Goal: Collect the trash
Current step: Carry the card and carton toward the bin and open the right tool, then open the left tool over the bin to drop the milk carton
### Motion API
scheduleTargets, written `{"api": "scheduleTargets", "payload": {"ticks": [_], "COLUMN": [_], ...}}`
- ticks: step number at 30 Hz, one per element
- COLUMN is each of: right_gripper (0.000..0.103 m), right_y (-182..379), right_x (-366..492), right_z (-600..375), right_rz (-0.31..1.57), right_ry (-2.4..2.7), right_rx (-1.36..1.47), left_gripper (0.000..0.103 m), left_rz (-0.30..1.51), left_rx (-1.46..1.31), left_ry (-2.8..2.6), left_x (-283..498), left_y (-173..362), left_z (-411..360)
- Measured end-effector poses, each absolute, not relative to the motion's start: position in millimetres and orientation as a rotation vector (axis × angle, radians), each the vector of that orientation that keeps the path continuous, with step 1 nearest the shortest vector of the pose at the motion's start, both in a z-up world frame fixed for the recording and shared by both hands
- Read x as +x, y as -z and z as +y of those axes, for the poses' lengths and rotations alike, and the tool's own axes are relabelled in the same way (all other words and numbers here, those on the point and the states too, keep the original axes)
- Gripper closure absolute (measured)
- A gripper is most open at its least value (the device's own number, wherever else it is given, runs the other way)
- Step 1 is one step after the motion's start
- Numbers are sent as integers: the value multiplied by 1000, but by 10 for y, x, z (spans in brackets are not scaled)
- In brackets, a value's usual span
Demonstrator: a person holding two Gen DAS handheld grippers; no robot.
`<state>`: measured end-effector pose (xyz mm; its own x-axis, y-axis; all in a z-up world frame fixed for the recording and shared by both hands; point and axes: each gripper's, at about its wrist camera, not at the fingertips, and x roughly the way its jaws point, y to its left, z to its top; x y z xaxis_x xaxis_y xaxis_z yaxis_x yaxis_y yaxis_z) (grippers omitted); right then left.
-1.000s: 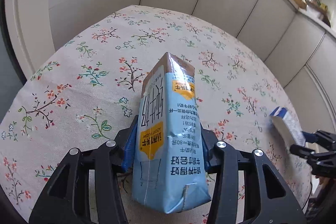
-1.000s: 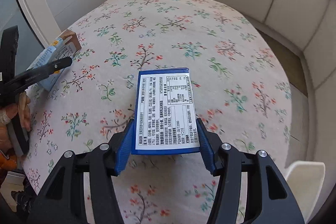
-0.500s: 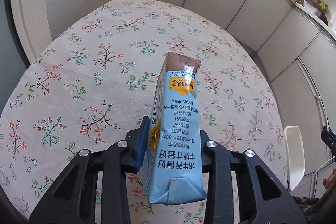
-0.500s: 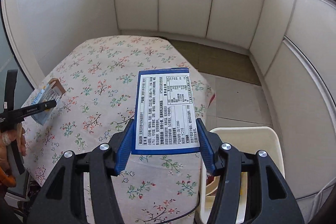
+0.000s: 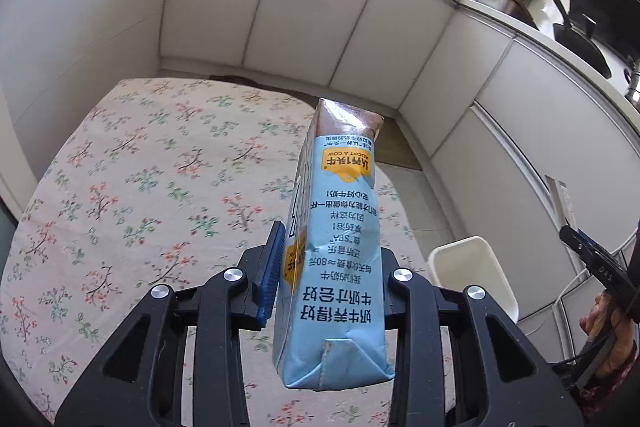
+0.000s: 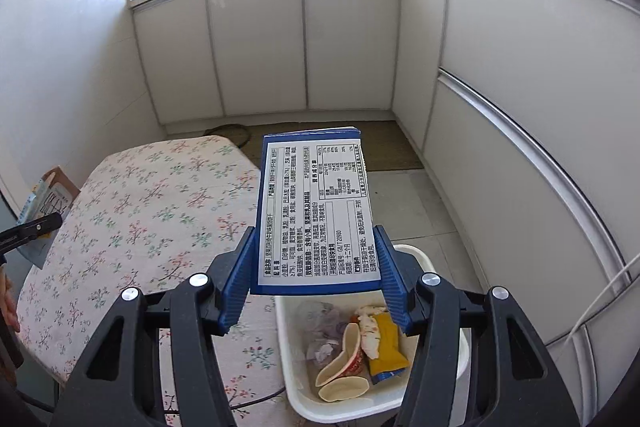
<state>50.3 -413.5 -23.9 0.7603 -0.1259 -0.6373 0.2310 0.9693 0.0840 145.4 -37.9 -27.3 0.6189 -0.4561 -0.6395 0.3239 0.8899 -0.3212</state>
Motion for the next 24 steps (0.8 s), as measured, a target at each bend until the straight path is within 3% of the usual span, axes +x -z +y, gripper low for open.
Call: {"api": "scheduleTargets", "payload": {"ticks": [13, 17, 24], "right_gripper": [45, 29, 18], "right_y": [786, 761, 708], "right_x": [385, 285, 158], "right_z": [-4765, -4855, -5067], "right_rz": [841, 814, 768], "right_ry": [339, 391, 533], "right_rx": [261, 266, 300], "left_gripper": [71, 71, 71], "left_rz": [736, 766, 814], "left_rx": [-96, -87, -31], "left_ry": [753, 822, 913], "left_x": [1366, 1345, 1322], "left_y": [-22, 50, 170], "left_z": [-1750, -2094, -2743]}}
